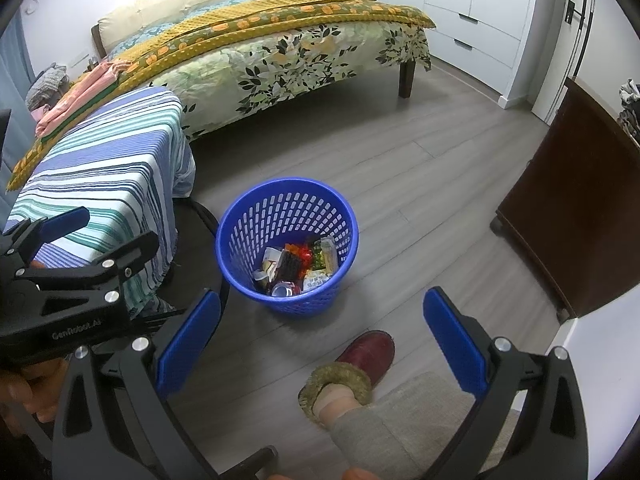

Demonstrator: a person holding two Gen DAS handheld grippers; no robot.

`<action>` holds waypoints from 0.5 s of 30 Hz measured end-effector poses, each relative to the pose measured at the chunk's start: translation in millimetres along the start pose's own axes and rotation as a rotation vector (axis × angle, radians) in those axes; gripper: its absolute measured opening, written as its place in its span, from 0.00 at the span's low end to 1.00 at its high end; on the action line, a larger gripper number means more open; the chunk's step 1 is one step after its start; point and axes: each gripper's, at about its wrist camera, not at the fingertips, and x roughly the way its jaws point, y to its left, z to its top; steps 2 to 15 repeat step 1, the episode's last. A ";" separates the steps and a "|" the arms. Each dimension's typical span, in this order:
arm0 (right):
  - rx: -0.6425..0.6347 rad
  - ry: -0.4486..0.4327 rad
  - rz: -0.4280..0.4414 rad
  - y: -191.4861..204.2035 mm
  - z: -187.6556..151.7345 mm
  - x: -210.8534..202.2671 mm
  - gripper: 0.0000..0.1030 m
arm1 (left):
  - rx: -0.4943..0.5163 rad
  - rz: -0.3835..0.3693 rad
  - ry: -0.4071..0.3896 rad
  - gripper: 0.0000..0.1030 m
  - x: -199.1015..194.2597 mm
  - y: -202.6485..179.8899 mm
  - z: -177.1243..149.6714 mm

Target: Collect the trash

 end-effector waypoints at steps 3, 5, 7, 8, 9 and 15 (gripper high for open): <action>0.001 0.000 0.000 -0.3 0.1 -0.1 0.96 | 0.000 -0.003 0.003 0.95 0.4 0.1 -0.4; 0.001 0.000 0.000 -0.3 0.1 -0.1 0.96 | 0.000 -0.003 0.003 0.95 0.4 0.1 -0.4; 0.001 0.000 0.000 -0.3 0.1 -0.1 0.96 | 0.000 -0.003 0.003 0.95 0.4 0.1 -0.4; 0.001 0.000 0.000 -0.3 0.1 -0.1 0.96 | 0.000 -0.003 0.003 0.95 0.4 0.1 -0.4; 0.001 0.000 0.000 -0.3 0.1 -0.1 0.96 | 0.000 -0.003 0.003 0.95 0.4 0.1 -0.4; 0.001 0.000 0.000 -0.3 0.1 -0.1 0.96 | 0.000 -0.003 0.003 0.95 0.4 0.1 -0.4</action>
